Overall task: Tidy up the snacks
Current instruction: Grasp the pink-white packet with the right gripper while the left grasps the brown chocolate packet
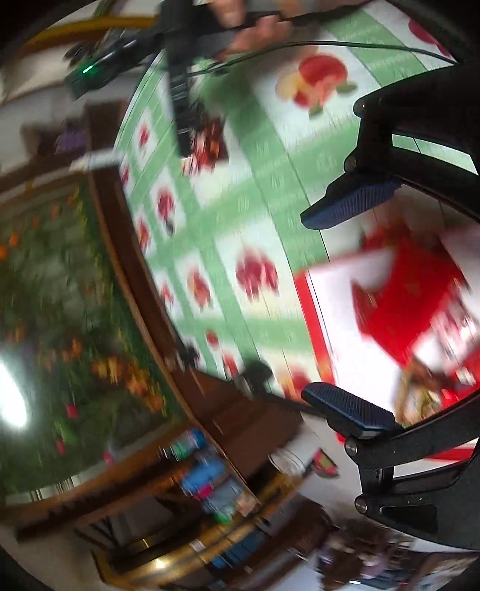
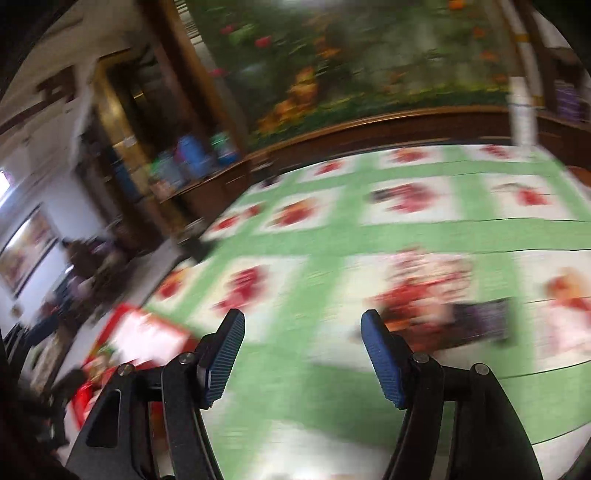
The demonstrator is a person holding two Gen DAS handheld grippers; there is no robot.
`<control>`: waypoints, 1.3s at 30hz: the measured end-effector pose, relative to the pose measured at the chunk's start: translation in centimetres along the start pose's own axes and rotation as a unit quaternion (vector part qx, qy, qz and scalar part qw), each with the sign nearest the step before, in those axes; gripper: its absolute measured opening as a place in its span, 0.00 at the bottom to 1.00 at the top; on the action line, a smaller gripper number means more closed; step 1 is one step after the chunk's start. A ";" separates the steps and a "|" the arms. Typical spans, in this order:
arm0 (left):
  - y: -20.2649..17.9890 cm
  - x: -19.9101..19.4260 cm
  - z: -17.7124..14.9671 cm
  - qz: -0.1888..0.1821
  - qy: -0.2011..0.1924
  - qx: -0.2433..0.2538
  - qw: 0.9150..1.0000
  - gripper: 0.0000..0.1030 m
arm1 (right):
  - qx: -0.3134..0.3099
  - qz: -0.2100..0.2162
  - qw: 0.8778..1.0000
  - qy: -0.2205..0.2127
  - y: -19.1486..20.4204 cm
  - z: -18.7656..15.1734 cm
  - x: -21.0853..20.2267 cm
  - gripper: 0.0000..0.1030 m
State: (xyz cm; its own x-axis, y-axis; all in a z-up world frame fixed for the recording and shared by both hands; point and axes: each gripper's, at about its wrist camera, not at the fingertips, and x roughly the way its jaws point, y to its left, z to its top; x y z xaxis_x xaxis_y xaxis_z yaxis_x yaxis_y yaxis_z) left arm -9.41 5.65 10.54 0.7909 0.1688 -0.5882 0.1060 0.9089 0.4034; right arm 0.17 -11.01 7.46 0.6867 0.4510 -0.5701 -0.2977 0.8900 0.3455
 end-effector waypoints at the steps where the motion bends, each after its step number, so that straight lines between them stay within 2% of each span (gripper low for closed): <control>1: -0.9 0.4 0.7 -0.011 0.003 0.011 1.000 0.83 | 0.016 -0.022 1.000 -0.010 -2.3 0.6 -0.9 0.66; 6: -4.9 3.4 4.4 -0.069 0.011 0.056 0.996 0.83 | 0.064 -0.090 0.993 -0.031 -10.7 2.1 -3.8 0.68; 9: -7.3 5.6 6.6 -0.102 0.018 0.072 0.992 0.83 | 0.083 -0.108 0.990 -0.032 -14.1 2.6 -4.3 0.68; 12: -9.8 7.3 8.4 -0.128 0.015 0.083 0.988 0.83 | 0.084 -0.122 0.989 -0.019 -16.4 2.3 -4.2 0.68; 16: -12.6 8.9 9.8 -0.151 -0.005 0.128 0.980 0.83 | 0.102 -0.131 0.986 0.008 -18.9 1.9 -3.6 0.68; 21: -14.1 11.3 10.8 -0.194 0.010 0.161 0.968 0.83 | 0.092 -0.143 0.985 0.036 -19.7 1.4 -4.1 0.68; 30: -15.5 12.0 11.4 -0.268 -0.019 0.258 0.928 0.83 | 0.098 -0.155 0.978 0.101 -19.7 0.6 -3.1 0.68; 39: -17.1 12.6 11.9 -0.336 -0.024 0.310 0.889 0.83 | 0.100 -0.158 0.976 0.114 -18.8 0.3 -2.6 0.68</control>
State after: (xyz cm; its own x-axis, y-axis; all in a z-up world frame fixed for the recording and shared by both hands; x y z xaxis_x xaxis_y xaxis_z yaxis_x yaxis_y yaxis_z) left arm 5.91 -12.29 4.59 0.4462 -0.3630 -0.8180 0.8646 0.4109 0.2893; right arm 4.17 -28.92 2.74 0.5510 0.1800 -0.8149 0.0555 0.9664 0.2510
